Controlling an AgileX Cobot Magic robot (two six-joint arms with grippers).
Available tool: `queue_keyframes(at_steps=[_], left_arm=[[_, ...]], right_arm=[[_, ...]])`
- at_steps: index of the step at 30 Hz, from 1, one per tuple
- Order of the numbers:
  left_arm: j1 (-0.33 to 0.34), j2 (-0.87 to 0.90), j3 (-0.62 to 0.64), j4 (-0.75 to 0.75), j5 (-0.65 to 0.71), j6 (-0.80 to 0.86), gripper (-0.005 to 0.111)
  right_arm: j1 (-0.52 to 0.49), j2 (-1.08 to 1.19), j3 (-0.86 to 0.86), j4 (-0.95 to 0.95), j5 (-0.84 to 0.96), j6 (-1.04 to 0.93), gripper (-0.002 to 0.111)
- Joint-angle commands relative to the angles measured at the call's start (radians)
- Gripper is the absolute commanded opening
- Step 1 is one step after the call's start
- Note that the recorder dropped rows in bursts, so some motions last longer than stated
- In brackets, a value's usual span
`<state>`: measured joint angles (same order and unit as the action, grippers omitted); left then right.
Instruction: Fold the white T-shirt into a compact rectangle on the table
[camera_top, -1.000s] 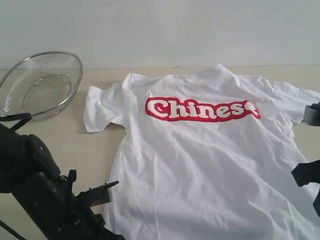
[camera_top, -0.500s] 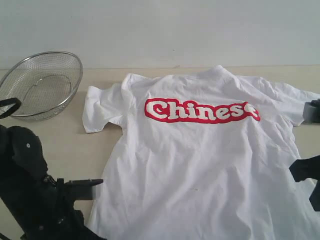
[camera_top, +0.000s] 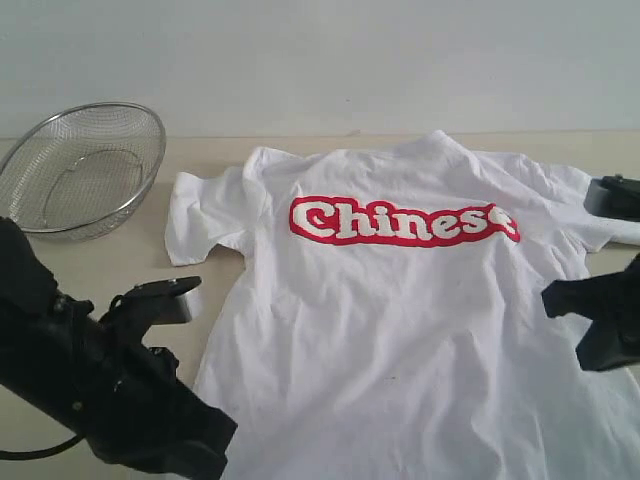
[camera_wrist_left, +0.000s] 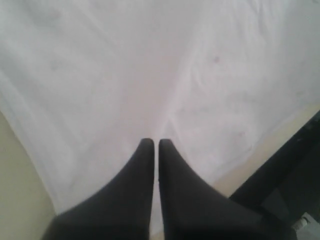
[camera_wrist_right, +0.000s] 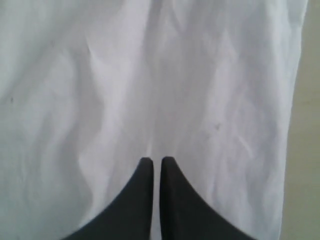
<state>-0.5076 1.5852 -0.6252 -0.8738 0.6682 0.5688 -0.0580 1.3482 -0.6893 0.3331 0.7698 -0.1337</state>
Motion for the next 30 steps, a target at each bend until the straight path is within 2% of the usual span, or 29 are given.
queue_keyframes(at_steps=[1,6,12,14,22,25,26,30], left_arm=[[0.022,-0.009,-0.068,-0.005,-0.054,0.000,0.004],[0.110,0.054,-0.278,0.034,-0.015,-0.002,0.004],[0.217,0.265,-0.579,0.044,0.040,-0.030,0.004],[0.224,0.353,-0.677,0.041,0.044,-0.030,0.004],[0.231,0.683,-1.140,0.049,0.073,-0.032,0.004],[0.244,0.790,-1.295,0.079,0.115,-0.081,0.004],[0.255,0.856,-1.396,0.101,0.149,-0.107,0.004],[0.280,1.008,-1.598,0.137,0.188,-0.176,0.004]], right_arm=[[-0.003,0.019,-0.108,0.017,-0.090,-0.014,0.000],[-0.003,0.189,-0.369,0.015,-0.009,-0.020,0.000],[-0.108,0.463,-0.692,0.125,0.052,-0.061,0.000],[-0.133,0.562,-0.787,0.195,0.061,-0.138,0.000],[-0.164,0.913,-1.146,0.241,0.056,-0.167,0.000],[-0.168,1.031,-1.283,0.241,0.054,-0.153,0.000],[-0.168,1.095,-1.361,0.241,0.058,-0.146,0.000],[-0.168,1.212,-1.495,0.231,0.079,-0.146,0.000]])
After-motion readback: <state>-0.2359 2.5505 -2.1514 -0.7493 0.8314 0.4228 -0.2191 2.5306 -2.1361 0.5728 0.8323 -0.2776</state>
